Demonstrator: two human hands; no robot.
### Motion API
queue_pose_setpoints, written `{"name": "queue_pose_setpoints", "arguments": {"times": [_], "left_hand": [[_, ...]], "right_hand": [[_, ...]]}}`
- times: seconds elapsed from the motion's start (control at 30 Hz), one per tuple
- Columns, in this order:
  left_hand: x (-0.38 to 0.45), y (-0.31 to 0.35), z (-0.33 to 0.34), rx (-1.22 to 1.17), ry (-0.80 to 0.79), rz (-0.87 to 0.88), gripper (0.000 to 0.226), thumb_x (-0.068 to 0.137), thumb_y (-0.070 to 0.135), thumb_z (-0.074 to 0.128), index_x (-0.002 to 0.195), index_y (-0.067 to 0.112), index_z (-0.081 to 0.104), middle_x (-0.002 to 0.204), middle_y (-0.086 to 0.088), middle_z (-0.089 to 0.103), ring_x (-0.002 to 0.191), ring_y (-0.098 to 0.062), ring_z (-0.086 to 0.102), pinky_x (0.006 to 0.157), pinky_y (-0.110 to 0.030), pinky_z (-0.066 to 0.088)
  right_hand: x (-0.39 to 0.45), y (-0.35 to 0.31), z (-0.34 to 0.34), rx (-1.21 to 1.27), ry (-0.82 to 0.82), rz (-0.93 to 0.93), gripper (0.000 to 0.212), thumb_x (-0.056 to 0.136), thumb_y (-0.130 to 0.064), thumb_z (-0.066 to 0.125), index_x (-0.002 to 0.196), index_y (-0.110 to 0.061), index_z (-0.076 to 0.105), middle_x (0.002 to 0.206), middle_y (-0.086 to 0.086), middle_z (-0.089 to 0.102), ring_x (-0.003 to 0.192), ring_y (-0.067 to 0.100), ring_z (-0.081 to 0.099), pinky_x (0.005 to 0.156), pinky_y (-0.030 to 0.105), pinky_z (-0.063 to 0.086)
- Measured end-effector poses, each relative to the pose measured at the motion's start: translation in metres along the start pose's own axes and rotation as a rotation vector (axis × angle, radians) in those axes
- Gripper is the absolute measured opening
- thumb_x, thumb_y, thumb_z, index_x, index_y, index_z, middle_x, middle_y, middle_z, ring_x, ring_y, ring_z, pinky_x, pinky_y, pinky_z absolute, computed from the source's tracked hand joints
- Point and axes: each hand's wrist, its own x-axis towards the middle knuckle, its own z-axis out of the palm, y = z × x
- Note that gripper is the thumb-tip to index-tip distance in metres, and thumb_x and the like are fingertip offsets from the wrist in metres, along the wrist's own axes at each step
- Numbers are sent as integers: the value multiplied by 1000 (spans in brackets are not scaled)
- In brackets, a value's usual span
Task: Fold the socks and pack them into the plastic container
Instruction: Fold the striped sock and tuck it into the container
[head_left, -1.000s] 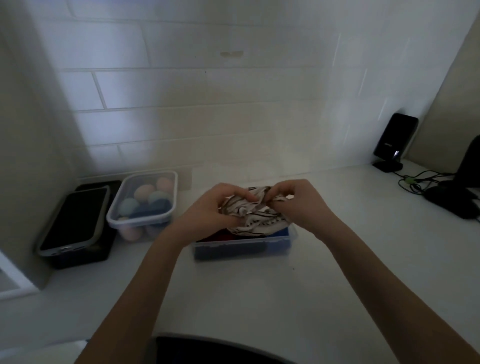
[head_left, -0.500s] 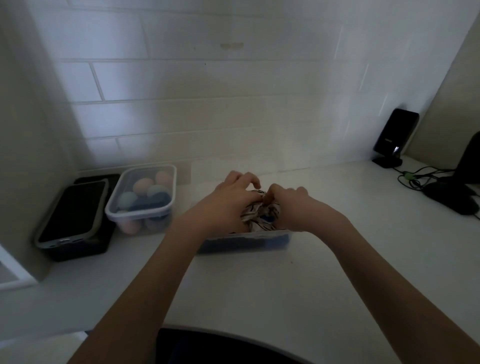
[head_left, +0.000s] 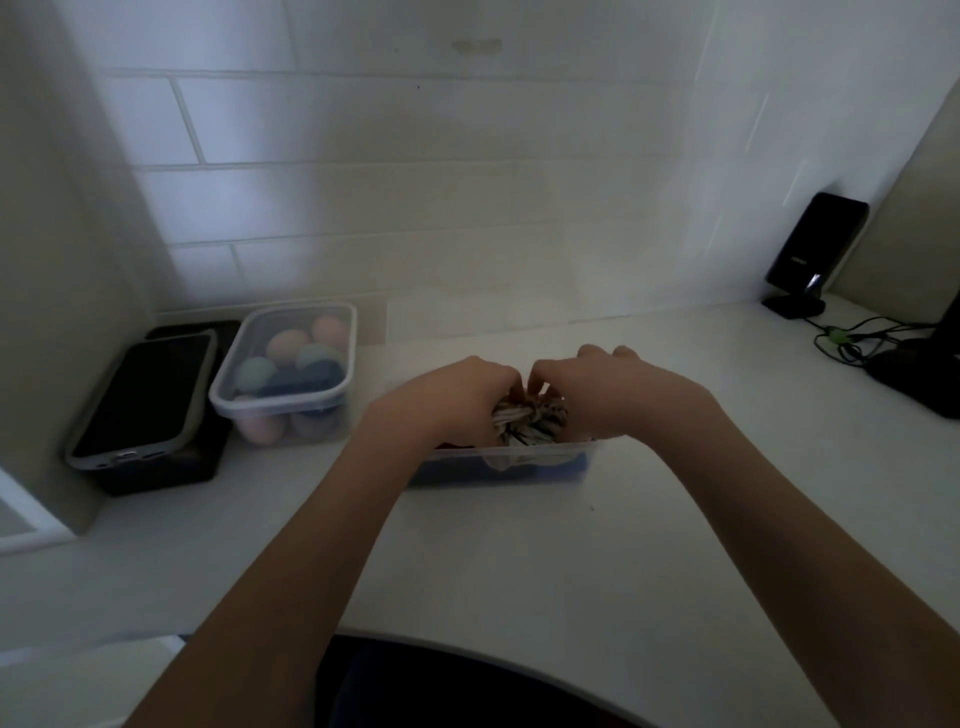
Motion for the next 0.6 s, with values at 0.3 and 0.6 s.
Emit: {"name": "queue_pose_setpoints", "arguments": {"times": [0.3, 0.6], "left_hand": [[-1, 1, 5, -9, 83, 19, 46, 63, 29, 77, 106, 22, 62, 101, -2, 66, 88, -21, 60, 79, -39, 53], [-9, 5, -11, -111, 100, -51, 29, 73, 23, 71, 100, 14, 70, 95, -5, 70, 84, -20, 60, 75, -35, 50]], "right_hand": [[24, -8, 13, -149, -78, 4, 36, 88, -27, 53, 124, -23, 54, 121, 6, 56, 118, 26, 42, 91, 36, 33], [26, -5, 14, -174, -100, 3, 29, 91, -28, 45, 116, -23, 58, 96, 1, 51, 92, 22, 40, 83, 37, 28]]}}
